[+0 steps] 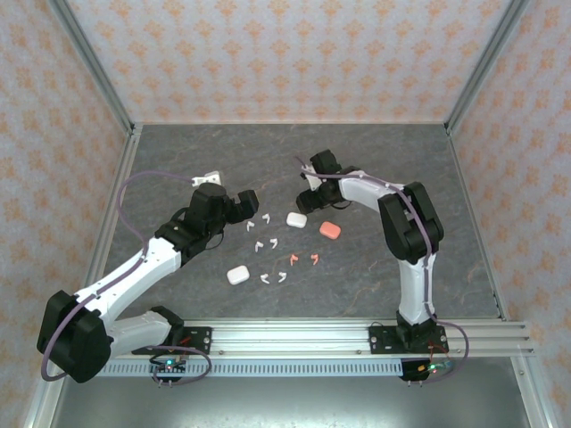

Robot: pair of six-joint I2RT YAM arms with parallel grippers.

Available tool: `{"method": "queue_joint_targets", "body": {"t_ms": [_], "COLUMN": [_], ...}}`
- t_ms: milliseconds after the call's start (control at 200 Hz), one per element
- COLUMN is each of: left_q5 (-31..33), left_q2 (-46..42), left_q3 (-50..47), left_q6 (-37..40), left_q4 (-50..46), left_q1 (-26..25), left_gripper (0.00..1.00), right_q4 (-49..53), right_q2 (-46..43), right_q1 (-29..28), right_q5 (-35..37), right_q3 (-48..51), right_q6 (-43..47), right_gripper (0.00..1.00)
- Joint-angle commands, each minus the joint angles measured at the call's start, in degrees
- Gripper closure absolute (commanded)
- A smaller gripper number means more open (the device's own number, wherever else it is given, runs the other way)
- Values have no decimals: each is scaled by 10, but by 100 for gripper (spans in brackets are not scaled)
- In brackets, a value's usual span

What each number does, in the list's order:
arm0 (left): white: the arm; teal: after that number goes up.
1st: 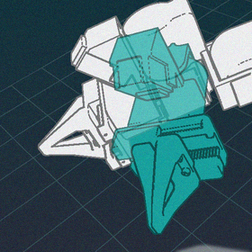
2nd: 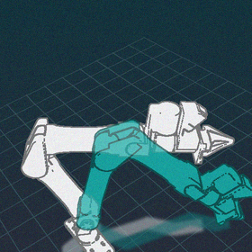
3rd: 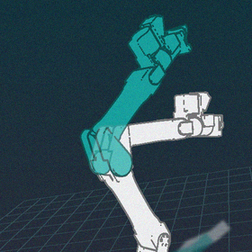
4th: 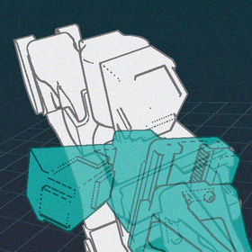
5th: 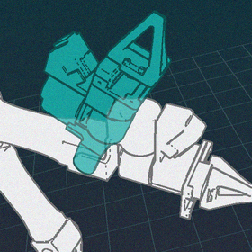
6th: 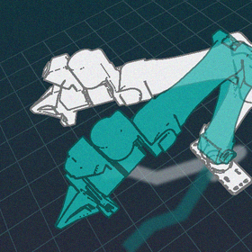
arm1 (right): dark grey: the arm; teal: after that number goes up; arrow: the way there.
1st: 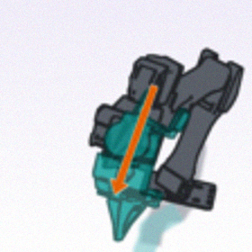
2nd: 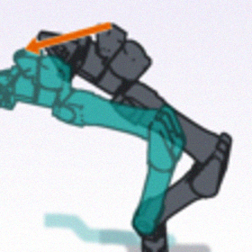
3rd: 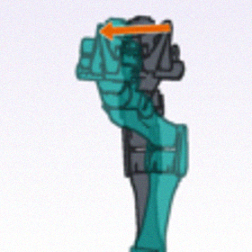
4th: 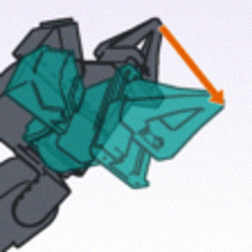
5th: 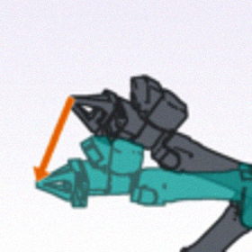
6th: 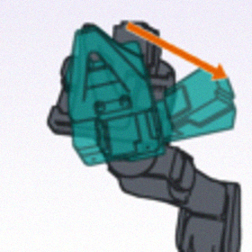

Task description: Insert wireless bluetooth earbuds into charging case

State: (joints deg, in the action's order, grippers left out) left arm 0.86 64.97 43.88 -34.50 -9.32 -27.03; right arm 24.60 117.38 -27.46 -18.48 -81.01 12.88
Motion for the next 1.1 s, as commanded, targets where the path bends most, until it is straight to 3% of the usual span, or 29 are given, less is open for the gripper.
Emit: {"method": "queue_joint_targets", "body": {"t_ms": [0, 400, 771, 926, 1096], "left_q5": [26, 38, 18, -42, -191], "left_q2": [-13, -30, -51, -48, -43], "left_q3": [2, -3, 8, 36, 57], "left_q6": [3, 12, 27, 54, 46], "left_q4": [-19, -31, -40, -45, -19], "left_q1": [-3, -3, -2, 11, 77], "left_gripper": [0, 0, 0, 0, 0], "right_q4": [76, 104, 31, -16, -66], "right_q2": [24, 33, -54, -132, -234], "right_q1": [-22, -32, -32, -32, -32], "right_q5": [44, 98, 109, 101, 87], "right_q3": [-23, -46, -6, 43, 116], "right_q6": [5, 6, 16, 39, 84], "right_gripper": [33, 54, 57, 57, 57]}}
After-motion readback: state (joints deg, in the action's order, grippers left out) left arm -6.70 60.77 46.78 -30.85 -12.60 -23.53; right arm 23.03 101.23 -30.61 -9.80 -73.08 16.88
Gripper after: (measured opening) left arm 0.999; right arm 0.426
